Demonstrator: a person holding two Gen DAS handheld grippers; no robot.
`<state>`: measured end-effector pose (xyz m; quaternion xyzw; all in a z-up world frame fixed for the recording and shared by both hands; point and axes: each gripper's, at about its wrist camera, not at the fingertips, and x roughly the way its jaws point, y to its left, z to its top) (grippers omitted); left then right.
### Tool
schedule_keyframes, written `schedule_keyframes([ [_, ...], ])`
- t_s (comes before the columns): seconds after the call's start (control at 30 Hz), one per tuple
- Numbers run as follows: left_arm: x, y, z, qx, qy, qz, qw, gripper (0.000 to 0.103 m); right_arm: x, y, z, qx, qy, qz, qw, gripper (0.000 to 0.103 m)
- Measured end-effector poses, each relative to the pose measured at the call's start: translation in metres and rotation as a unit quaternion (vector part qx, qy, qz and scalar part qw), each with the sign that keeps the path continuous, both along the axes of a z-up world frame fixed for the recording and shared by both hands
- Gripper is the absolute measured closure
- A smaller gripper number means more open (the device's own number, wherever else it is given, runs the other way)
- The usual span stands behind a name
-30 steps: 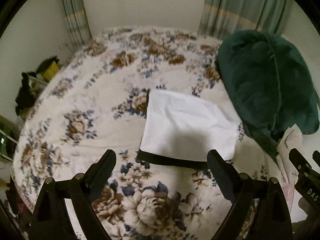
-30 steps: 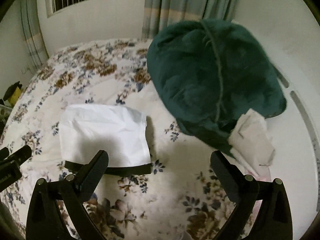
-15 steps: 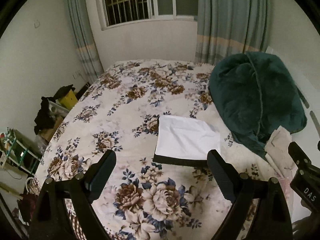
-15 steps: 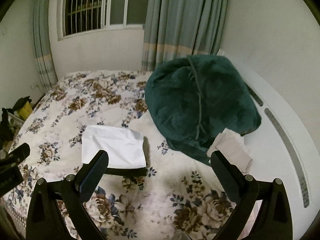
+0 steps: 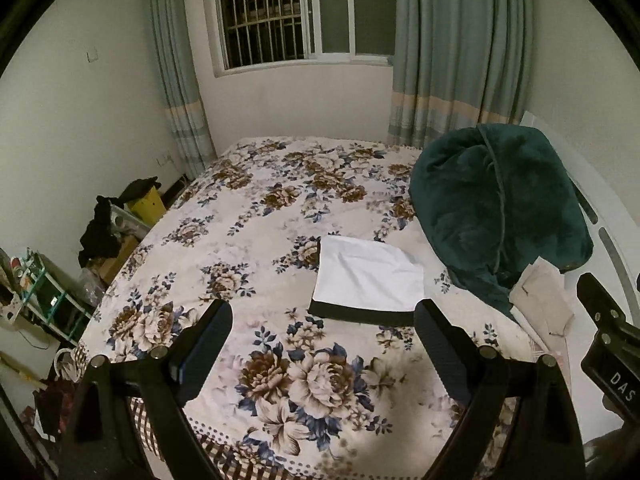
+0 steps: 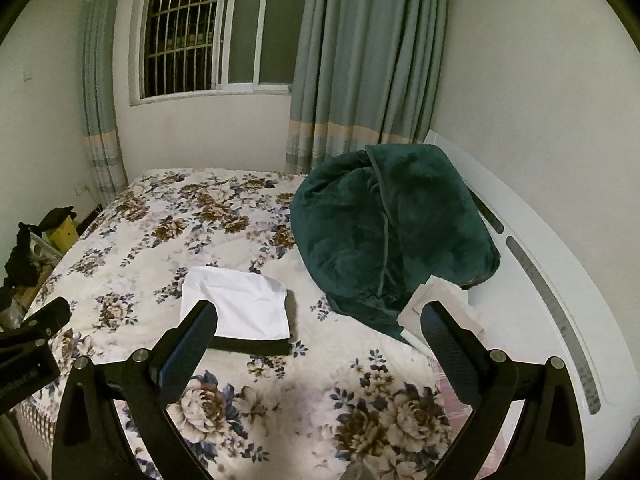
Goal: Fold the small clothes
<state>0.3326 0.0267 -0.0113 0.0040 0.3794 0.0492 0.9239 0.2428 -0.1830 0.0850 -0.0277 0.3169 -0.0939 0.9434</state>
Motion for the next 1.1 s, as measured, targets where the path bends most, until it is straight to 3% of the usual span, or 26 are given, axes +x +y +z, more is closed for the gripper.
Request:
schedule_keyframes([
  [0.5,-0.028,0.001,0.018,0.006,-0.023,0.018,0.9996,0.01,-0.027,-0.003,0.025,0.007,-0.012,0.017,1.0,0.0],
  [1.1,-0.043,-0.006,0.031,0.006,-0.04,0.019,0.999,0.01,-0.025,-0.009,0.034,0.015,-0.014,0.03,0.999,0.0],
])
